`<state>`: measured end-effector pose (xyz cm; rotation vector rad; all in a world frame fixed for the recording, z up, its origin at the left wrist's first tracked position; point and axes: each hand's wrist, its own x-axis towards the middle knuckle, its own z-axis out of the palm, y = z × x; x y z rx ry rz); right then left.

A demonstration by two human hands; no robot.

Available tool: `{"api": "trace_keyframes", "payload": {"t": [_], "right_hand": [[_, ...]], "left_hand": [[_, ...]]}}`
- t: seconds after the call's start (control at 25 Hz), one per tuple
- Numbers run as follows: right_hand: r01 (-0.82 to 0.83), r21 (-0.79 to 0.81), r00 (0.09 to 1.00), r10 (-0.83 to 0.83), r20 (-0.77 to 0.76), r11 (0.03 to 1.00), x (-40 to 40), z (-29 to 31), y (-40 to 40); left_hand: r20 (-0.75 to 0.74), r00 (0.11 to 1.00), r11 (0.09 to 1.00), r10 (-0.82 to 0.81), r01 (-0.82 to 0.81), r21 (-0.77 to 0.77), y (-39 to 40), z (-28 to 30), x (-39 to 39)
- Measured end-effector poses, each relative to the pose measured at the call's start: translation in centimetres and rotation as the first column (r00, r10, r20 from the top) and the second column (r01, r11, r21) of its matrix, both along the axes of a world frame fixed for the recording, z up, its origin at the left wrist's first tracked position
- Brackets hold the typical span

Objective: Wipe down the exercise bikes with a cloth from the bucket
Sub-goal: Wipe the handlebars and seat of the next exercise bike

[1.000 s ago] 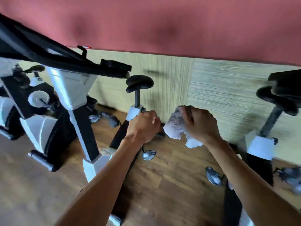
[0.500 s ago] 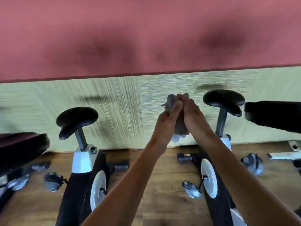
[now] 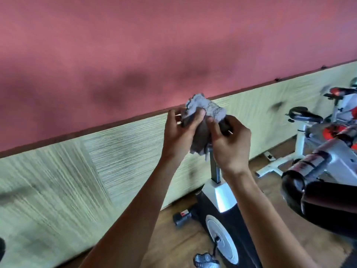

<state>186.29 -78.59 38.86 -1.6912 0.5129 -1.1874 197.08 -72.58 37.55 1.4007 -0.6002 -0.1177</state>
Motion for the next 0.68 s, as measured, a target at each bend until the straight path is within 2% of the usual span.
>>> {"api": "trace_keyframes", "payload": {"t": [0.04, 0.08, 0.12, 0.16, 0.24, 0.28, 0.36, 0.48, 0.56, 0.6, 0.68], "right_hand": [[0.097, 0.008, 0.994, -0.097, 0.041, 0.995, 1.0, 0.0, -0.8], [0.168, 0.008, 0.983, -0.168, 0.067, 0.986, 1.8, 0.1, -1.6], [0.228, -0.003, 0.970, -0.227, 0.080, 0.974, 2.4, 0.1, -2.3], [0.290, -0.017, 0.954, -0.287, 0.090, 0.957, 2.9, 0.3, -2.9], [0.348, -0.011, 0.933, -0.345, 0.105, 0.937, 3.3, 1.3, -3.8], [0.364, -0.006, 0.927, -0.362, 0.102, 0.931, 3.1, 1.8, -4.0], [0.395, -0.044, 0.916, -0.390, 0.097, 0.918, 1.4, 3.0, -4.6], [0.469, -0.127, 0.880, -0.475, -0.023, 0.874, -2.8, 4.9, -4.1], [0.570, -0.136, 0.803, -0.585, -0.114, 0.810, -6.7, 6.4, -2.4], [0.639, -0.147, 0.737, -0.655, -0.165, 0.755, -8.9, 7.1, -1.2], [0.809, -0.217, 0.506, -0.835, -0.216, 0.547, -13.8, 9.1, 1.9]], "left_hand": [[0.148, 0.985, 0.996, 0.089, -0.088, -0.017, -1.6, 0.1, 1.1], [0.283, 0.952, 0.992, 0.120, -0.108, -0.058, -3.2, 0.3, 1.9], [0.343, 0.939, 0.998, 0.036, -0.016, -0.062, -4.5, 0.9, 2.0], [0.315, 0.938, 0.985, -0.145, 0.166, -0.041, -6.0, 1.7, 1.9], [0.178, 0.850, 0.863, -0.496, 0.506, -0.011, -8.8, 3.1, 1.5], [0.150, 0.814, 0.820, -0.561, 0.571, -0.033, -10.3, 3.6, 1.2], [0.192, 0.776, 0.774, -0.601, 0.625, -0.100, -12.9, 4.9, -0.3], [0.281, 0.737, 0.732, -0.614, 0.666, -0.146, -15.1, 6.6, -4.5], [0.302, 0.696, 0.690, -0.651, 0.709, -0.146, -16.1, 8.0, -8.8], [0.285, 0.676, 0.661, -0.680, 0.733, -0.159, -16.8, 8.6, -11.0], [0.224, 0.595, 0.565, -0.772, 0.804, -0.186, -17.3, 9.9, -16.2]]}}
